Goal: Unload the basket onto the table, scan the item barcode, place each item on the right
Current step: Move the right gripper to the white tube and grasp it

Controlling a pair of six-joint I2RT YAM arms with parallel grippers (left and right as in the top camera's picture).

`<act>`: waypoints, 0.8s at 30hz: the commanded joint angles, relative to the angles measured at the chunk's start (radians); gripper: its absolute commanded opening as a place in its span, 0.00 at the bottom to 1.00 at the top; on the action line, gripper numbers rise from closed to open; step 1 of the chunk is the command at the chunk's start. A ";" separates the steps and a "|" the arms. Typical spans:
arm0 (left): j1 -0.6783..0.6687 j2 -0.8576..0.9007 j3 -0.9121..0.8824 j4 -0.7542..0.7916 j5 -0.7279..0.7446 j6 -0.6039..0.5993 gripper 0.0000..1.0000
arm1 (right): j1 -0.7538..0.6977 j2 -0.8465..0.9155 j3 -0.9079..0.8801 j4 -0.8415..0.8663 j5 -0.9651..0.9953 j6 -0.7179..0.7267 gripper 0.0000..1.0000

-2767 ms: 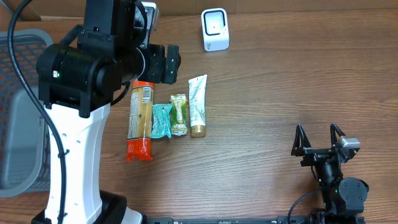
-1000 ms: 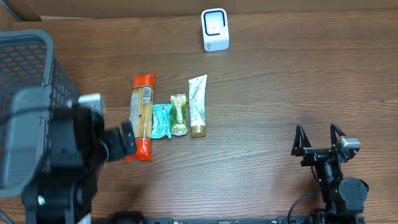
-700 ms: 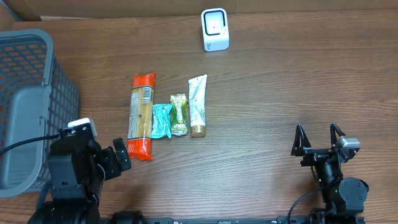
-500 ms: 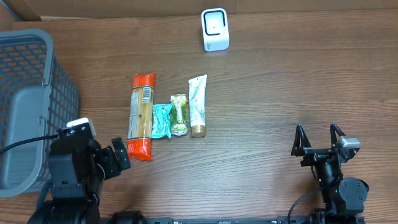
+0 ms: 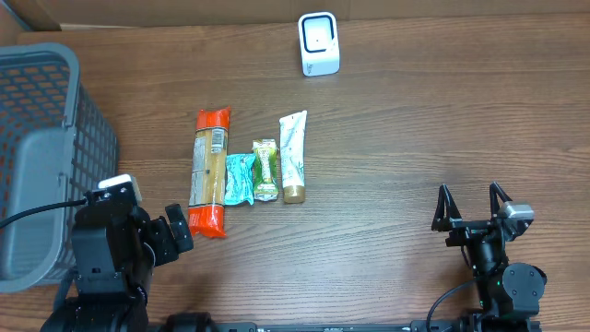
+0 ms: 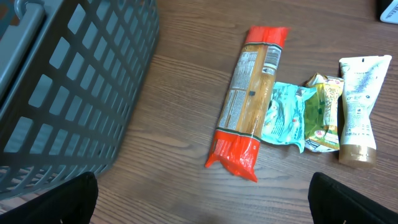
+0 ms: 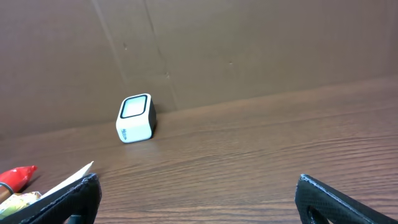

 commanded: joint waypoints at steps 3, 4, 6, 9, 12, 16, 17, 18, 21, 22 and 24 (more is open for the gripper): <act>0.005 -0.001 -0.006 -0.001 -0.016 -0.010 1.00 | 0.005 -0.007 -0.011 0.004 -0.005 -0.005 1.00; 0.005 -0.001 -0.006 -0.001 -0.016 -0.010 0.99 | 0.005 -0.007 -0.011 0.004 -0.005 -0.005 1.00; 0.005 -0.001 -0.006 -0.001 -0.016 -0.010 0.99 | 0.005 -0.007 -0.011 0.004 -0.005 -0.005 1.00; 0.005 -0.001 -0.006 -0.001 -0.016 -0.010 0.99 | 0.005 -0.007 -0.011 0.004 -0.005 -0.005 1.00; 0.005 -0.001 -0.006 -0.001 -0.016 -0.010 1.00 | 0.005 -0.007 -0.011 0.004 -0.005 -0.004 1.00; 0.005 -0.001 -0.006 -0.001 -0.016 -0.010 0.99 | 0.005 -0.007 -0.011 0.005 -0.006 -0.004 1.00; 0.005 -0.001 -0.006 -0.001 -0.016 -0.010 0.99 | 0.005 -0.007 -0.011 0.007 -0.006 -0.004 1.00; 0.005 -0.001 -0.006 -0.001 -0.016 -0.010 1.00 | 0.005 -0.007 -0.011 0.012 -0.006 -0.004 1.00; 0.005 -0.001 -0.006 -0.001 -0.016 -0.010 0.99 | 0.005 -0.007 -0.011 0.005 -0.010 -0.003 1.00; 0.005 -0.001 -0.006 -0.001 -0.016 -0.010 0.99 | 0.005 -0.007 -0.011 0.026 -0.025 0.007 1.00; 0.005 -0.001 -0.006 -0.001 -0.016 -0.010 1.00 | 0.005 -0.007 -0.010 0.055 -0.090 0.006 1.00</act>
